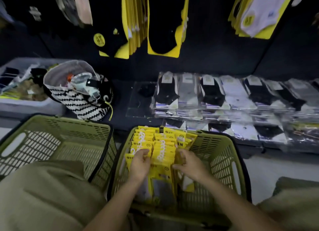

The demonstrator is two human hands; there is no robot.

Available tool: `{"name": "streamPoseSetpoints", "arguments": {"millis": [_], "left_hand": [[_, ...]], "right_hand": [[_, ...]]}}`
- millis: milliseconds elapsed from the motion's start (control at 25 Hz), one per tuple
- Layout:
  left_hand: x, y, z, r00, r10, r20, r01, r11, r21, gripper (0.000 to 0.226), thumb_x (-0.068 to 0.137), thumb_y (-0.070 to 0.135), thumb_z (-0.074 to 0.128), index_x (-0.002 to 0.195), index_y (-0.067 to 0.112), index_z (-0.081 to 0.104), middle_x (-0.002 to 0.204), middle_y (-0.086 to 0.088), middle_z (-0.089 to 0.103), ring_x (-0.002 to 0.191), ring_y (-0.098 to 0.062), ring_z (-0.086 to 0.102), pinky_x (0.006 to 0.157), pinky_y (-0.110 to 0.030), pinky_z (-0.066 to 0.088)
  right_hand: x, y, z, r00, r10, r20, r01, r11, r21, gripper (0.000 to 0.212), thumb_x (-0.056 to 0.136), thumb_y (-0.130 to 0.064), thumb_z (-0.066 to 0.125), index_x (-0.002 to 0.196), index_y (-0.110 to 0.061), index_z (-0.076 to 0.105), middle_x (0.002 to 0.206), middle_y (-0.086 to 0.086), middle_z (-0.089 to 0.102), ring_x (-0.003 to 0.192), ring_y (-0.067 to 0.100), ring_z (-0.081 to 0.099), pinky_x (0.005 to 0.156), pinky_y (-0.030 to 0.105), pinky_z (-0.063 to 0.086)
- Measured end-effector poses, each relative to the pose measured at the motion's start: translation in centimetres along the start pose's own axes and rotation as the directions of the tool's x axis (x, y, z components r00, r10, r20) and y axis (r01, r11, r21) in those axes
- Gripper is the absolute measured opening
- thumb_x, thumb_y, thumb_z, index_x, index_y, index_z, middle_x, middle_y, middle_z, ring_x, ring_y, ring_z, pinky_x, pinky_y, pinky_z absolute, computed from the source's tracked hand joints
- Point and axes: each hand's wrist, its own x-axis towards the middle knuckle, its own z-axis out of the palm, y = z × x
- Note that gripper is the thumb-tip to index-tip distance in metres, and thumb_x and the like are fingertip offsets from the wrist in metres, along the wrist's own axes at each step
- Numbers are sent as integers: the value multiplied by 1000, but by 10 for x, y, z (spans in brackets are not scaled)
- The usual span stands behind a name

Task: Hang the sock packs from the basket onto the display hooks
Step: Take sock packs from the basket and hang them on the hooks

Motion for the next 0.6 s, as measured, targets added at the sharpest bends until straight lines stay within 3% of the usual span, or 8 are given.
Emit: {"name": "streamPoseSetpoints", "arguments": {"millis": [80, 160, 280, 360, 440, 600], "left_hand": [[-7, -17, 3, 999, -49, 11, 49, 998, 39, 32, 91, 0, 50, 122, 0, 55, 122, -16, 59, 115, -30, 54, 89, -25, 41], [-10, -27, 10, 993, -94, 69, 90, 995, 51, 36, 90, -2, 49, 127, 1, 50, 128, -15, 56, 120, -28, 51, 83, -18, 36], [-9, -29, 18, 986, -139, 91, 139, 990, 8, 34, 90, -2, 48, 123, 7, 49, 122, -12, 55, 116, -25, 51, 84, -22, 38], [-7, -29, 20, 985, -157, 74, 159, 987, -15, 25, 88, -2, 51, 106, 15, 48, 102, -5, 56, 98, -20, 54, 70, -20, 41], [-5, -29, 22, 982, -165, 87, 168, 985, -32, 28, 85, -5, 53, 100, 16, 42, 89, 0, 54, 79, -12, 52, 56, -15, 38], [-6, -33, 25, 977, -170, 126, 174, 984, -24, 33, 82, 0, 56, 100, 20, 37, 77, 5, 51, 66, -8, 49, 52, -20, 37]], "right_hand": [[-2, 0, 27, 999, -21, 25, 24, 991, -131, 87, 78, -48, 68, 148, -30, 19, 157, 5, 13, 143, 27, 20, 107, 42, 33], [-1, 1, 43, 1000, -20, 17, 23, 974, -226, 89, 80, -50, 66, 149, -31, 12, 159, 5, 0, 145, 29, 9, 108, 45, 31], [0, 5, 53, 998, -10, -67, -4, 979, -202, 81, 78, -47, 69, 144, -29, 24, 152, 5, 21, 137, 28, 29, 100, 40, 41], [2, 5, 56, 993, -5, -120, -11, 991, -135, 75, 74, -44, 73, 136, -27, 34, 145, 3, 34, 130, 25, 39, 94, 36, 43], [4, 3, 58, 987, 0, -160, -13, 996, -83, 71, 70, -40, 78, 128, -27, 39, 138, 1, 46, 124, 23, 46, 88, 33, 43], [8, 2, 62, 981, -17, -191, -6, 993, -114, 82, 63, -38, 82, 130, -25, 36, 133, 1, 51, 120, 24, 50, 87, 34, 47]]}}
